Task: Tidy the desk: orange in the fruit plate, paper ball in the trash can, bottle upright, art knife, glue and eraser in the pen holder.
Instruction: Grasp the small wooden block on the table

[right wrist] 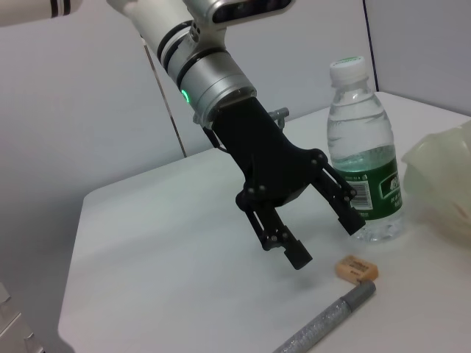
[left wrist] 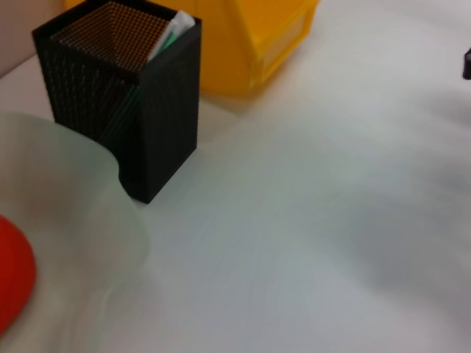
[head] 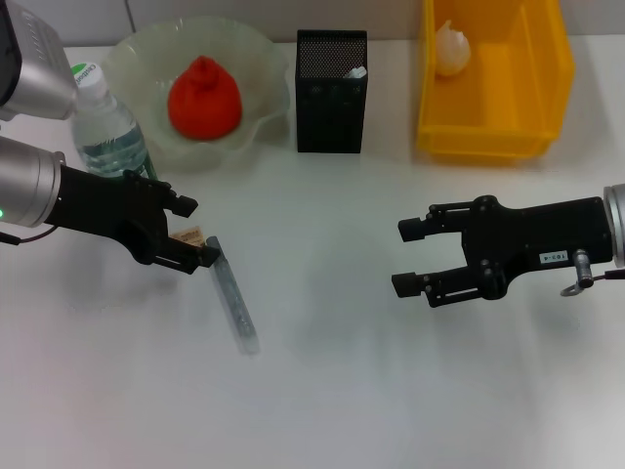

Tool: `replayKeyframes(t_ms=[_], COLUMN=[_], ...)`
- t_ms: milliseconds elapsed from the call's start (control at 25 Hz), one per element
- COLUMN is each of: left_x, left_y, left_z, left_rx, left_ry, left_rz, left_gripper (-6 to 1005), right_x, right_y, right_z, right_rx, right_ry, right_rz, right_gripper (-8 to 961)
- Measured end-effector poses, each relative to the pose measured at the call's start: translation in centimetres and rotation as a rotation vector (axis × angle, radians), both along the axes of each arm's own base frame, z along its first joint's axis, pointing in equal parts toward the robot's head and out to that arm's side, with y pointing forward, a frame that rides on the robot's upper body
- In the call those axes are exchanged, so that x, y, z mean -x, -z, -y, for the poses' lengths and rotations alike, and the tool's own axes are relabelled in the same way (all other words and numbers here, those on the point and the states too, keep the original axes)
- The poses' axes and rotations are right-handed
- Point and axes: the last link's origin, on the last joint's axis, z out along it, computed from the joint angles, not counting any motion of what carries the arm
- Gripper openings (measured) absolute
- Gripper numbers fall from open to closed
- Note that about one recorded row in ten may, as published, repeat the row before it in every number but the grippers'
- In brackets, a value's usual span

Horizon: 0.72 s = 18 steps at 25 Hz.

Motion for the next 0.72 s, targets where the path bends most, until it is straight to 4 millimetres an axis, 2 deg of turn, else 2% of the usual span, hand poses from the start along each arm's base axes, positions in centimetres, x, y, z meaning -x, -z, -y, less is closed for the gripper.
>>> replayKeyframes(t_ms=[720], left_x=[2.4], left_y=[1.3], left_z=[0.2], left_rx=[-0.056], left_ry=[-0.074], left_rz=[-0.023], left_gripper=[655], right_x=[0.1], right_y=[-0.1], right_z=[-0.1], right_rx=[-0.006], right_ry=[-0.007], right_rz=[0.0], right_gripper=[775])
